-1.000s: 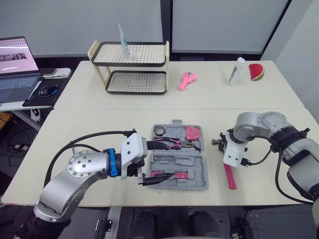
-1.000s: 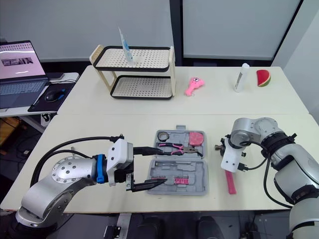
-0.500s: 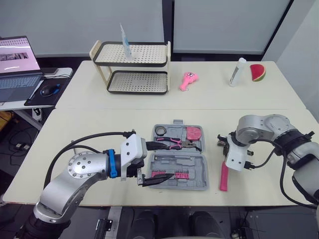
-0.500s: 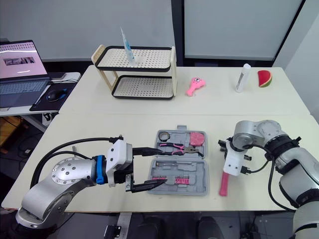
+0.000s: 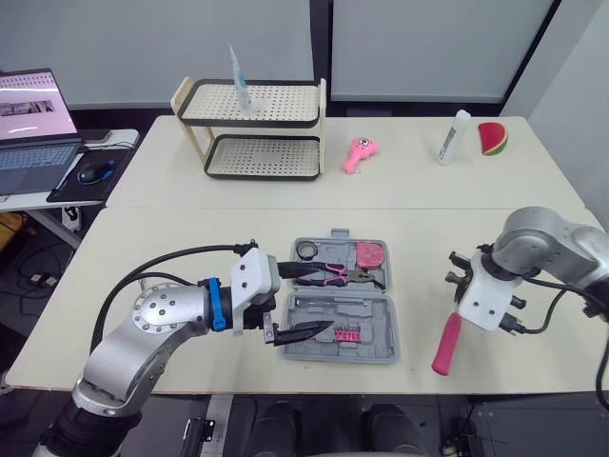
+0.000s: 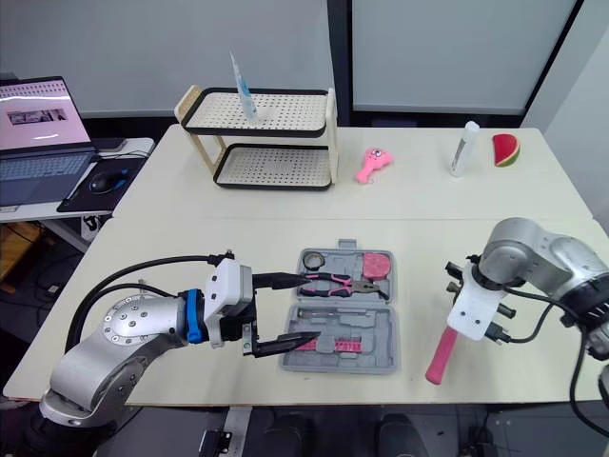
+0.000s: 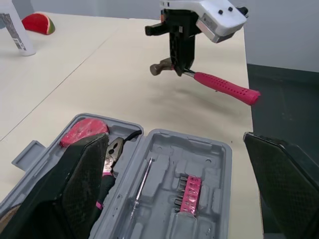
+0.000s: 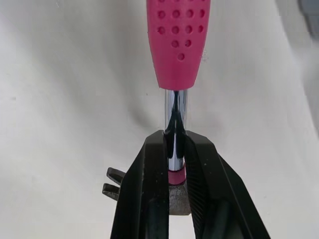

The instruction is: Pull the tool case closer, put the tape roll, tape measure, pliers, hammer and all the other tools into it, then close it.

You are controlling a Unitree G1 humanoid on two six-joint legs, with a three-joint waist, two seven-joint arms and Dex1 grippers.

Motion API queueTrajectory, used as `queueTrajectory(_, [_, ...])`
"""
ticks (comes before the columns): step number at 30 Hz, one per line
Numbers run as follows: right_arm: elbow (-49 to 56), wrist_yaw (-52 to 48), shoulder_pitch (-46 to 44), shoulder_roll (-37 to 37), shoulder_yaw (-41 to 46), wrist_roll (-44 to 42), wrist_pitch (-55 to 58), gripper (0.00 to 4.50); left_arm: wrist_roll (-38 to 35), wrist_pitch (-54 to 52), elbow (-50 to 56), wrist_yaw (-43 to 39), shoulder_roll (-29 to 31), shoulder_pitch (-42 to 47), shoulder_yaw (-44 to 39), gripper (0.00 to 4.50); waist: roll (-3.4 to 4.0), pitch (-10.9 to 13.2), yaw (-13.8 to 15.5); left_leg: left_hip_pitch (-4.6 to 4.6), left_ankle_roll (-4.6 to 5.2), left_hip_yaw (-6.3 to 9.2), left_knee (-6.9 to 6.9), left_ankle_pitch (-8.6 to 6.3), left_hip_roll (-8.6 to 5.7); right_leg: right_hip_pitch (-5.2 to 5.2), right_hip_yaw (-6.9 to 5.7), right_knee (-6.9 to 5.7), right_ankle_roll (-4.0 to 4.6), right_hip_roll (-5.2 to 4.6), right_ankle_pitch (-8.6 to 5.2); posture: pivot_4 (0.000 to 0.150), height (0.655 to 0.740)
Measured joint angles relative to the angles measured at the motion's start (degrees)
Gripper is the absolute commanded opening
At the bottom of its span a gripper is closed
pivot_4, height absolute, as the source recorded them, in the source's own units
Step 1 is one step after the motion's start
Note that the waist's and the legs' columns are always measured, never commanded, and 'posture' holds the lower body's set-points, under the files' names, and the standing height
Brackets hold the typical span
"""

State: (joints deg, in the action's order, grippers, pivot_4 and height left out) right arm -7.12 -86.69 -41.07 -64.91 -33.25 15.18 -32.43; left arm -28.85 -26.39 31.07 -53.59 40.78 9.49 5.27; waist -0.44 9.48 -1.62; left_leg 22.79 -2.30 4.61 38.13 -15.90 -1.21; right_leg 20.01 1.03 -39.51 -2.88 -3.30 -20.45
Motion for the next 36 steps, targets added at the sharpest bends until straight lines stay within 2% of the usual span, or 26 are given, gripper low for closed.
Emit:
queueTrajectory(3, [7.01,-0.34,6.92,-4.76,5.62,-4.37,9.94,0.23,0.07,0.9,-1.11,-0.92,0.17,0.22,-0.3,4.5,0.0,0.0,0.11,-0.01,0.05,0.0,0.0,-0.03,-0.02,-0.02,0.0,0.02,0.0,-0.03,0.0,0.15,0.729])
queueTrajectory(5, [10.9,2.3,14.72,-5.99,11.79,-7.26,23.29,0.23,0.09,1.89,-2.18,-1.74,0.31,0.42,-0.59,4.5,-0.05,-0.03,0.16,-0.01,0.18,0.09,0.01,-0.1,-0.02,-0.08,0.0,0.03,0.0,-0.03,0.0,0.15,0.729])
queueTrajectory(9, [15.07,8.1,26.5,-4.05,20.58,-13.55,50.63,0.23,0.86,3.57,-3.37,-4.06,1.13,0.88,-0.64,4.5,-0.04,-0.03,0.33,0.01,0.19,0.03,0.02,-0.11,-0.04,-0.05,-0.01,-0.01,0.0,-0.04,0.0,0.15,0.729])
queueTrajectory(13, [18.02,12.87,31.55,-1.31,27.66,-19.58,71.16,0.23,1.56,4.62,-4.67,-5.57,1.23,1.53,-0.27,4.5,-0.03,-0.02,0.11,-0.01,0.23,0.01,0.0,-0.13,-0.03,-0.05,0.0,-0.02,0.0,-0.02,0.0,0.15,0.729])
queueTrajectory(21, [19.91,25.79,31.97,8.02,33.67,-26.02,99.26,0.23,2.24,5.33,-4.72,-7.44,1.15,3.12,1.87,4.5,-0.03,-0.02,0.13,0.01,0.25,0.02,-0.01,-0.14,-0.06,-0.04,-0.01,-0.01,0.0,-0.01,0.0,0.15,0.729])
queueTrajectory(25, [22.69,31.5,28.63,13.23,34.26,-29.75,111.54,0.23,2.23,5.31,-4.7,-8.34,1.15,3.7,2.26,4.5,-0.03,-0.02,-0.02,0.0,0.25,0.02,-0.01,-0.14,-0.04,-0.03,0.0,-0.01,0.0,0.02,0.0,0.15,0.729])
queueTrajectory(28, [23.08,35.26,26.28,16.87,34.24,-30.56,115.92,0.23,2.25,5.26,-4.69,-8.36,1.1,3.72,2.57,4.5,-0.05,-0.01,0.04,0.02,0.25,0.03,-0.01,-0.14,-0.05,-0.03,-0.01,0.01,0.0,0.01,0.0,0.15,0.729])
queueTrajectory(32, [19.3,44.64,18.58,26.28,34.04,-29.54,118.77,0.23,2.59,5.37,-4.7,-8.37,0.39,4.58,3.7,4.5,-0.05,-0.01,-0.17,0.03,0.24,0.02,-0.02,-0.13,-0.05,0.06,0.01,-0.09,0.0,0.03,0.0,0.15,0.729])
queueTrajectory(36, [15.21,50.39,15.31,30.16,33.61,-29.05,118.21,0.23,3.2,5.52,-5.0,-8.35,0.36,4.64,3.78,4.5,-0.06,-0.02,0.03,0.1,0.11,0.01,-0.03,-0.06,-0.08,0.09,-0.01,-0.03,0.0,0.01,0.0,0.15,0.729])
